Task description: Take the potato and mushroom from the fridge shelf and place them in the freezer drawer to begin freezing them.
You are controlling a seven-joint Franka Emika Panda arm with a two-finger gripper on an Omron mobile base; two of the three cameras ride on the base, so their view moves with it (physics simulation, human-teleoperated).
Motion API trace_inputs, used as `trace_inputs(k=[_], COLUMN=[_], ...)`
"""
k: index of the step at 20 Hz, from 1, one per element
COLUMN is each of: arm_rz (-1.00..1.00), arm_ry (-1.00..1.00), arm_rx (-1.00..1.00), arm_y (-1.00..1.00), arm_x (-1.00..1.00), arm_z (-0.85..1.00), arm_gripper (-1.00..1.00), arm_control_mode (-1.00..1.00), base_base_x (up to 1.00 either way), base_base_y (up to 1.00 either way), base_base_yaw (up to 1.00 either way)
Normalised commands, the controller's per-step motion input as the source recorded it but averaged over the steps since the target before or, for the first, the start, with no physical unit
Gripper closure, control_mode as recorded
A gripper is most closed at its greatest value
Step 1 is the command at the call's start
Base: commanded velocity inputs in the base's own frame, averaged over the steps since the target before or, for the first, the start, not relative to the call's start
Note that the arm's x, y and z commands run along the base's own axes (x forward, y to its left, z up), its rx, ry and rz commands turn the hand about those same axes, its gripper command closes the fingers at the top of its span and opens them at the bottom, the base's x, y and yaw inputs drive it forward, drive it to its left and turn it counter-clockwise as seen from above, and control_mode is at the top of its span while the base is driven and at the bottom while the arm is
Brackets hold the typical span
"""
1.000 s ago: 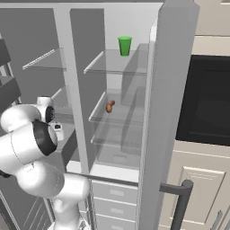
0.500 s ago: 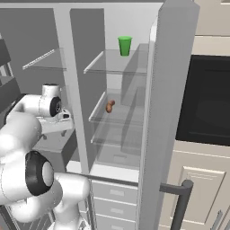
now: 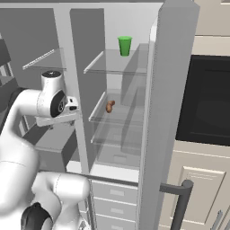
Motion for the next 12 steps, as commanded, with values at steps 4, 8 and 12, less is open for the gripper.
trace_inputs(k=[4, 8, 12], arm_rz=[-0.16, -0.05, -0.02], arm_ry=[-0.23, -0.23, -0.14], arm_rx=[0.05, 0.11, 0.14], arm_y=[-0.82, -0.7, -0.36], arm_x=[-0.08, 0.11, 0.44], arm_z=[0.48, 0.27, 0.08], arm_gripper=[-1.0, -1.0, -1.0], arm_control_mode=[-1.0, -1.0, -1.0], base_base_x=[0.0, 0.0, 0.0], base_base_y=[0.0, 0.0, 0.0], base_base_yaw=[0.0, 0.0, 0.0])
